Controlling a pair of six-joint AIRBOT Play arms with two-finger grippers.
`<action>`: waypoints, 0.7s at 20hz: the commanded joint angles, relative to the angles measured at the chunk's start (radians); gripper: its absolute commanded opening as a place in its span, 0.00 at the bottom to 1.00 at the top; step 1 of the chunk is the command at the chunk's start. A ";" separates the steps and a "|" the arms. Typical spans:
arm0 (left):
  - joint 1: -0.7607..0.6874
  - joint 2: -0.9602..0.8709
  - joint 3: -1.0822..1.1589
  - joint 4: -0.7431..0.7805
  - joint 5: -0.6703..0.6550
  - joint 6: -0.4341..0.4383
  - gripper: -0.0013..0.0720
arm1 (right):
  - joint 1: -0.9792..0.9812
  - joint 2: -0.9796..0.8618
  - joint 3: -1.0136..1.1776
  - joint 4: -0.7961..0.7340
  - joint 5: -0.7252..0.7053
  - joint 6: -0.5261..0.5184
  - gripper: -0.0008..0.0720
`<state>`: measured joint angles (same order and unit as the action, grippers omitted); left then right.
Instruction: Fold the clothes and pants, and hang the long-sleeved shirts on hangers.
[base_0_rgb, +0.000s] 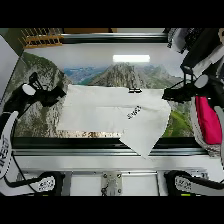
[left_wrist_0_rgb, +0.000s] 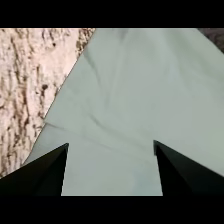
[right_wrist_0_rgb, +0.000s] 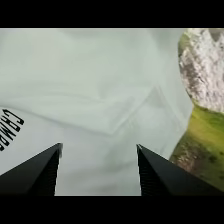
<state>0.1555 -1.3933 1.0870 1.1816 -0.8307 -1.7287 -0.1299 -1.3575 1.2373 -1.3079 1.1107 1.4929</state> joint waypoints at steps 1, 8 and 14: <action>0.065 0.174 -0.140 0.054 -0.066 0.015 0.80 | -0.027 0.165 -0.014 -0.025 0.102 -0.004 0.70; 0.181 0.378 -0.600 0.045 -0.005 -0.087 0.80 | -0.024 0.292 -0.043 0.030 0.102 -0.003 0.70; 0.185 0.382 -0.674 -0.119 0.154 -0.082 0.80 | -0.023 0.291 -0.043 0.083 0.101 -0.003 0.70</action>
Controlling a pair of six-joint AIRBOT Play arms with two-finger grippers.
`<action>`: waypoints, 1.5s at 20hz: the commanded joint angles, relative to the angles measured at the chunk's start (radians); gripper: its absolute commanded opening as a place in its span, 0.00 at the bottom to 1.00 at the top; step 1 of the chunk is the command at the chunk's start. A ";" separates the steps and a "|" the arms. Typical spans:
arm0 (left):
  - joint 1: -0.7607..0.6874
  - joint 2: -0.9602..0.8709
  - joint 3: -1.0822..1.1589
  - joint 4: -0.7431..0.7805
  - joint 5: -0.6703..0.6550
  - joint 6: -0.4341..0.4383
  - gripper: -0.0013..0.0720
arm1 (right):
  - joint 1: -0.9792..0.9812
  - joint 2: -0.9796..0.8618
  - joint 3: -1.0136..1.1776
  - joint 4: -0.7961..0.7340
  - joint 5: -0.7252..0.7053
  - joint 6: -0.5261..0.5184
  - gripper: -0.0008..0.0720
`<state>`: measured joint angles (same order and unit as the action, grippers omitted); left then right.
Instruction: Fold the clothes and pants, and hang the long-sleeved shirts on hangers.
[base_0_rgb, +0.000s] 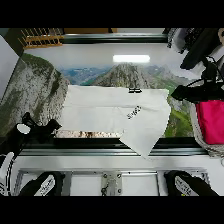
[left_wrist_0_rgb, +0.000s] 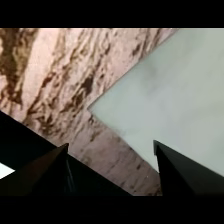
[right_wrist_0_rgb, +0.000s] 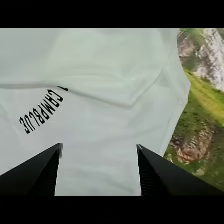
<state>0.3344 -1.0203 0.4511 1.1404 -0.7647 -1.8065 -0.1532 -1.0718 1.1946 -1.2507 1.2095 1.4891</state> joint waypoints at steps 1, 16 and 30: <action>0.006 0.008 -0.038 -0.098 0.104 -0.004 0.80 | 0.000 0.005 0.000 0.025 0.003 0.000 0.70; -0.182 -0.181 0.183 -0.076 0.070 0.004 0.03 | -0.077 0.022 -0.093 0.024 0.080 -0.025 0.70; -0.181 0.167 -0.048 -0.007 0.055 0.004 0.03 | -0.179 -0.008 -0.792 0.255 -0.179 -0.143 0.71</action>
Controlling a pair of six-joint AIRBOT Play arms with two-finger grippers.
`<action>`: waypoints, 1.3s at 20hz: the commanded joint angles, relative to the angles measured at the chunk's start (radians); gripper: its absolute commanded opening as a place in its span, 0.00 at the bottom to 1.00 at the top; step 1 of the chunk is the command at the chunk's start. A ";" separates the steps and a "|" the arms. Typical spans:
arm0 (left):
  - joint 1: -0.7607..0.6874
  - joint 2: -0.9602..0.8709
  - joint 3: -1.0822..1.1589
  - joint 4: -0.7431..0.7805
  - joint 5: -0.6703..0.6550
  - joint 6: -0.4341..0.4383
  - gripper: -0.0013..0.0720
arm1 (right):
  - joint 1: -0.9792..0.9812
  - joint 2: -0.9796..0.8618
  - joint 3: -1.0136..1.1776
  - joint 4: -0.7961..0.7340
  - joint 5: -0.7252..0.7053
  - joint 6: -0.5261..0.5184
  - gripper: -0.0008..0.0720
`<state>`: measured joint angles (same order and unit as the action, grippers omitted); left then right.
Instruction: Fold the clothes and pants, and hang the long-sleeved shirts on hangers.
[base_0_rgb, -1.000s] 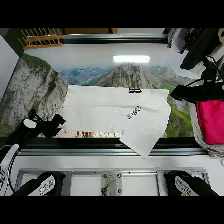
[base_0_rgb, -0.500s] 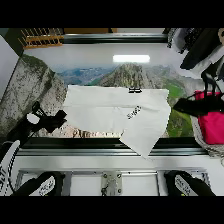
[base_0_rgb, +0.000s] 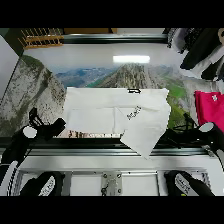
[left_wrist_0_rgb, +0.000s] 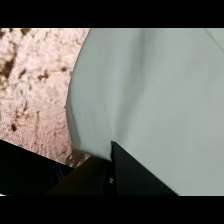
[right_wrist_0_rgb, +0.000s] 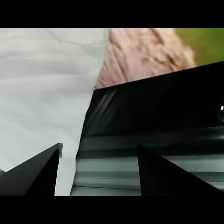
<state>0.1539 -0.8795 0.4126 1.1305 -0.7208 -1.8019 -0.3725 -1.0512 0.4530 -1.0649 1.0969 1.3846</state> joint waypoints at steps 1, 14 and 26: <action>0.000 0.026 -0.010 0.004 0.015 0.000 0.03 | 0.069 -0.044 -0.050 0.083 -0.087 -0.039 0.71; 0.063 0.027 0.018 0.035 -0.087 0.002 0.03 | 0.221 -0.011 0.025 0.028 -0.080 -0.060 0.03; 0.128 0.286 0.063 0.081 -0.482 0.105 0.03 | 0.171 0.303 0.195 -0.223 0.272 0.004 0.03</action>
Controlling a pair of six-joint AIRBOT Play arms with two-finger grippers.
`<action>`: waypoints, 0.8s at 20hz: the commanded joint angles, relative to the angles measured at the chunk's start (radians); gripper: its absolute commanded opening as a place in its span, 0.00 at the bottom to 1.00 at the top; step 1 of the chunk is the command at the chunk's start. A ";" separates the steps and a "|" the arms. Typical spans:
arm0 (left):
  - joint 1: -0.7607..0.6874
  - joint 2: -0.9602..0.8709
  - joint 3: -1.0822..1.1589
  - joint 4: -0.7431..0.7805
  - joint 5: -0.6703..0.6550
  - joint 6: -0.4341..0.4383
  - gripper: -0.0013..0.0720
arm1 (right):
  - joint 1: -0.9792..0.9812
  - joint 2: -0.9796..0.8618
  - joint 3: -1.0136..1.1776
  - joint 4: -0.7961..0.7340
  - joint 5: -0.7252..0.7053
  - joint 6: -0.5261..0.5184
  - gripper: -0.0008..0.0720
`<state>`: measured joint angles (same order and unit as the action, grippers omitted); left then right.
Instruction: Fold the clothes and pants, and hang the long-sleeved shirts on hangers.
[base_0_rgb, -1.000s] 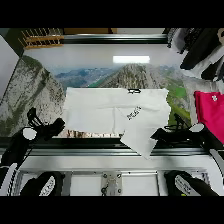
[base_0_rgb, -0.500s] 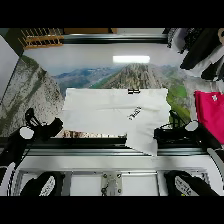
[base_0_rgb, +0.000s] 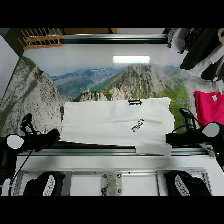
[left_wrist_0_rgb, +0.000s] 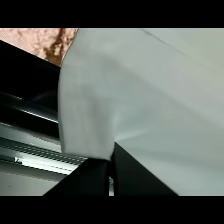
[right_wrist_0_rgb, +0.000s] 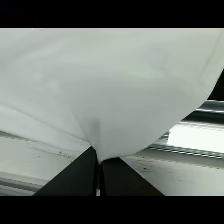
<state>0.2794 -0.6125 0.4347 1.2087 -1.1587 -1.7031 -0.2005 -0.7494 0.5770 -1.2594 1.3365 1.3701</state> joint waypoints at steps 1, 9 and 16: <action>0.003 -0.020 0.076 0.003 -0.035 0.010 0.03 | -0.002 -0.032 0.117 -0.028 0.029 0.018 0.03; -0.028 -0.455 0.370 -0.006 0.071 0.089 0.03 | 0.022 -0.358 0.414 -0.005 -0.125 0.018 0.03; -0.139 -0.788 0.656 -0.005 0.167 0.079 0.03 | 0.040 -0.555 0.521 0.018 -0.305 0.018 0.03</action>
<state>0.1726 -1.2781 0.9836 1.2037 -1.0264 -1.6218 -0.1654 -1.2358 1.0637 -1.2568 1.1259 1.3876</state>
